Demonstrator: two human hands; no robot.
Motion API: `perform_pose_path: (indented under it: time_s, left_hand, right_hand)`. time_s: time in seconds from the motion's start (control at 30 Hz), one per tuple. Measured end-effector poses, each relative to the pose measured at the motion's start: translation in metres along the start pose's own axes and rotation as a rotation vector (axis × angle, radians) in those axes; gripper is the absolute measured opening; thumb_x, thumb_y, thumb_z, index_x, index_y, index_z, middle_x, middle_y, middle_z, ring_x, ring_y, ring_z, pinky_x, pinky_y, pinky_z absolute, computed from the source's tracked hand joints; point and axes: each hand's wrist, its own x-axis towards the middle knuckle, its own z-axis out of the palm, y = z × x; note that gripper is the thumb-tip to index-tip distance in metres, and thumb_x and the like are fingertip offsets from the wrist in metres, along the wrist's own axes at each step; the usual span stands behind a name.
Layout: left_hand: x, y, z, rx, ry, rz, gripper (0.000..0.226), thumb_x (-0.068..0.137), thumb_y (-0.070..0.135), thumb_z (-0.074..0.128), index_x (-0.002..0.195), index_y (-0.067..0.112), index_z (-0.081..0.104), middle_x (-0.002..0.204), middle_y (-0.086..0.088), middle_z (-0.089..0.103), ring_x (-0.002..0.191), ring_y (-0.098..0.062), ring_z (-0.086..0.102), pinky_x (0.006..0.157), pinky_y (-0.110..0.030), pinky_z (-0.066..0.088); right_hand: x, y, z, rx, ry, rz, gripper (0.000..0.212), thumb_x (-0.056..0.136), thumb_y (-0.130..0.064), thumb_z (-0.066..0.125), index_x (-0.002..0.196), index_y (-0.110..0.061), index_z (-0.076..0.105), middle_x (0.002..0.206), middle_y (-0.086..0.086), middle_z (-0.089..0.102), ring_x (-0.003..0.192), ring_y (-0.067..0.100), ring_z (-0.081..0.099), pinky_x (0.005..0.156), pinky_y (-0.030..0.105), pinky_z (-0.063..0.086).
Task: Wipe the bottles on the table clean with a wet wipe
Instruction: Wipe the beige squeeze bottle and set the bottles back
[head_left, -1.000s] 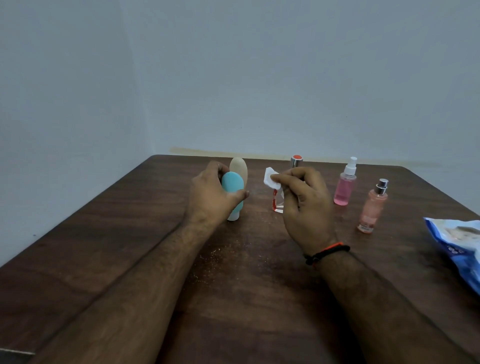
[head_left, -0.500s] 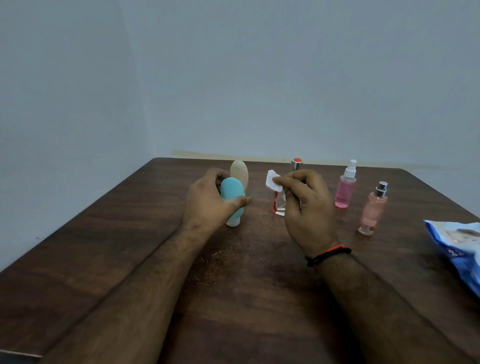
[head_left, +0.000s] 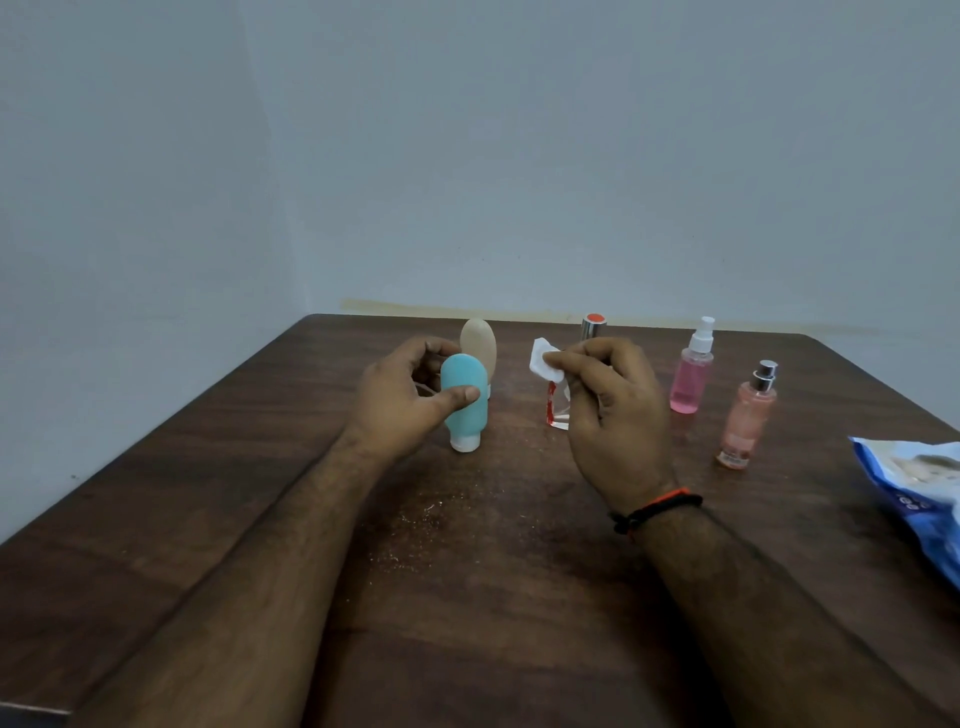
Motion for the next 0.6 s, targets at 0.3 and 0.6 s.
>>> perform_pose_path:
  time_s: [0.3, 0.6]
  left_hand:
    - [0.000, -0.005, 0.002, 0.001, -0.036, 0.022, 0.048, 0.074, 0.045, 0.081, 0.115, 0.031, 0.063, 0.101, 0.015, 0.066, 0.089, -0.001, 0.062, 0.077, -0.021, 0.053]
    - [0.049, -0.034, 0.019, -0.441, 0.052, -0.273, 0.043, 0.087, 0.000, 0.068, 0.127, 0.010, 0.055, 0.118, -0.004, 0.063, 0.106, -0.016, 0.061, 0.086, -0.022, 0.054]
  right_hand:
    - [0.000, 0.000, -0.001, -0.014, -0.011, 0.001, 0.029, 0.088, 0.007, 0.057, 0.107, -0.007, 0.073, 0.101, 0.003, 0.060, 0.099, 0.018, 0.056, 0.085, 0.011, 0.044]
    - [-0.002, 0.001, 0.000, -0.027, -0.009, -0.036, 0.031, 0.087, 0.010, 0.056, 0.106, -0.007, 0.074, 0.100, 0.005, 0.060, 0.097, 0.019, 0.056, 0.084, 0.017, 0.045]
